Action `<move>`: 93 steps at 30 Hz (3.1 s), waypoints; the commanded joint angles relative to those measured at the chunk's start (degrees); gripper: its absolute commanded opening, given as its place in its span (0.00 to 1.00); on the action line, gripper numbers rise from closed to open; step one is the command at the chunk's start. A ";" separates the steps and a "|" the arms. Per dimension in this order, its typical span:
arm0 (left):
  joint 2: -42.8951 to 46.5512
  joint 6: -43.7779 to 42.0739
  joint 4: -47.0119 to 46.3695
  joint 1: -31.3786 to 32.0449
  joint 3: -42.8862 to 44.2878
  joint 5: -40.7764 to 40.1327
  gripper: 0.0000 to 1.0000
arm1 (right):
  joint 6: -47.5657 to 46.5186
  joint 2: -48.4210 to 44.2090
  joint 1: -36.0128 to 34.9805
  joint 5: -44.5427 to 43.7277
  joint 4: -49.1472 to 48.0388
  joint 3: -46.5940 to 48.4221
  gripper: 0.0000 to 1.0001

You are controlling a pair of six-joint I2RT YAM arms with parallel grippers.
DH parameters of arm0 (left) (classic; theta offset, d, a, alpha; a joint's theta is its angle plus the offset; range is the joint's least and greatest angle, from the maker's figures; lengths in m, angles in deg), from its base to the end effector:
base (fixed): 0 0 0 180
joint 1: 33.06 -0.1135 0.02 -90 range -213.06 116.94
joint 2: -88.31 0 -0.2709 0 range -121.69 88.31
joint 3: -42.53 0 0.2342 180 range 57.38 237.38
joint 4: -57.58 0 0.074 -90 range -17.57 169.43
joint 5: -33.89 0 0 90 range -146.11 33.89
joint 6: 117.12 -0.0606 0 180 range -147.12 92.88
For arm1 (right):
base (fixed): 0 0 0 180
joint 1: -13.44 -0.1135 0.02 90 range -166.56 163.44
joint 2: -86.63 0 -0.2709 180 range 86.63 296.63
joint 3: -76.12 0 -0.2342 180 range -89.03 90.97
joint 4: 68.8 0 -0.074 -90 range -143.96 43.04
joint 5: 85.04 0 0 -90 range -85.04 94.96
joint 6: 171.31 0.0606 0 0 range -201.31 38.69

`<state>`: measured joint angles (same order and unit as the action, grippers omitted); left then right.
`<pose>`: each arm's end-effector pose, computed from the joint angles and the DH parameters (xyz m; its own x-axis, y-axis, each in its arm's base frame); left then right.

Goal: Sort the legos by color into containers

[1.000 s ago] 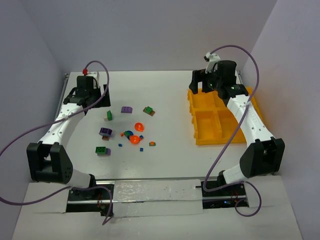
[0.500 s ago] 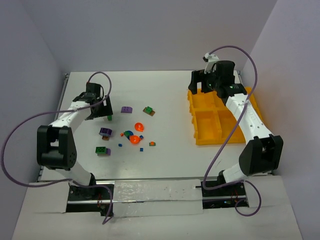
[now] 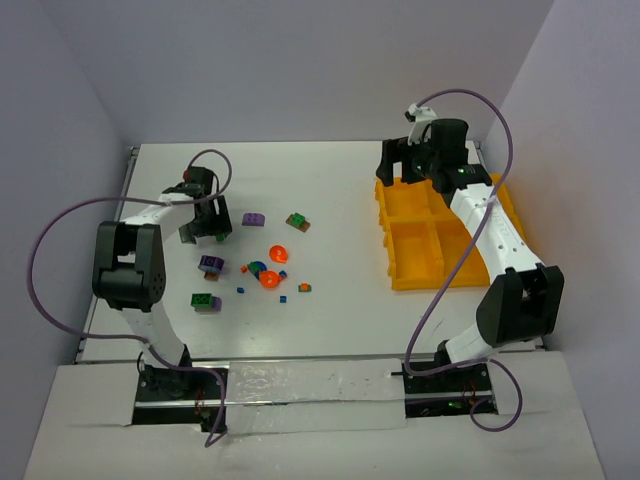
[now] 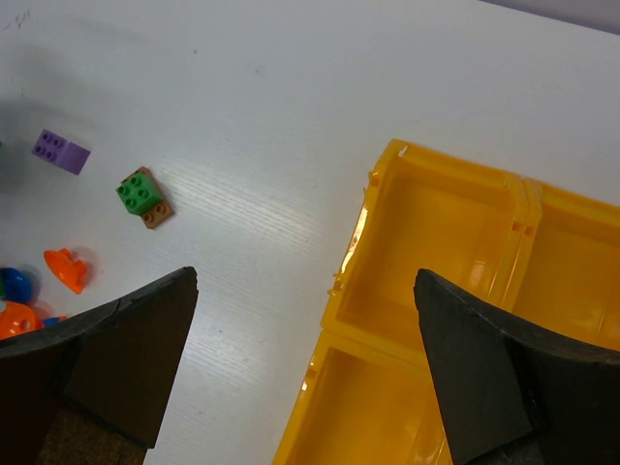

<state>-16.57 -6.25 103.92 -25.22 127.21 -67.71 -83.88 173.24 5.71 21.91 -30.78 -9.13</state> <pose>0.3607 -0.0374 0.1721 -0.8685 -0.2327 -0.4377 -0.2730 0.9615 0.0305 0.3447 0.0646 0.3513 -0.4762 -0.1079 -0.8727 -0.4009 0.9099 0.1062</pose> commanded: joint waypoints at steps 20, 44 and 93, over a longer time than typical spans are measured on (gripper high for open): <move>-2.76 -1.13 -5.97 1.39 1.16 2.66 0.64 | 2.49 1.16 -0.77 2.38 -0.94 2.63 1.00; 19.63 -8.51 -16.36 4.21 -3.51 16.70 0.00 | 17.78 2.49 -4.27 13.10 -4.00 3.96 1.00; 37.26 -27.56 -38.58 29.69 -12.05 10.30 0.00 | 22.08 11.27 -22.33 28.05 -9.99 12.21 0.76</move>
<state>18.93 -33.79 68.77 4.07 114.72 -57.53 -60.67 184.30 -15.85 48.18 -38.48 3.00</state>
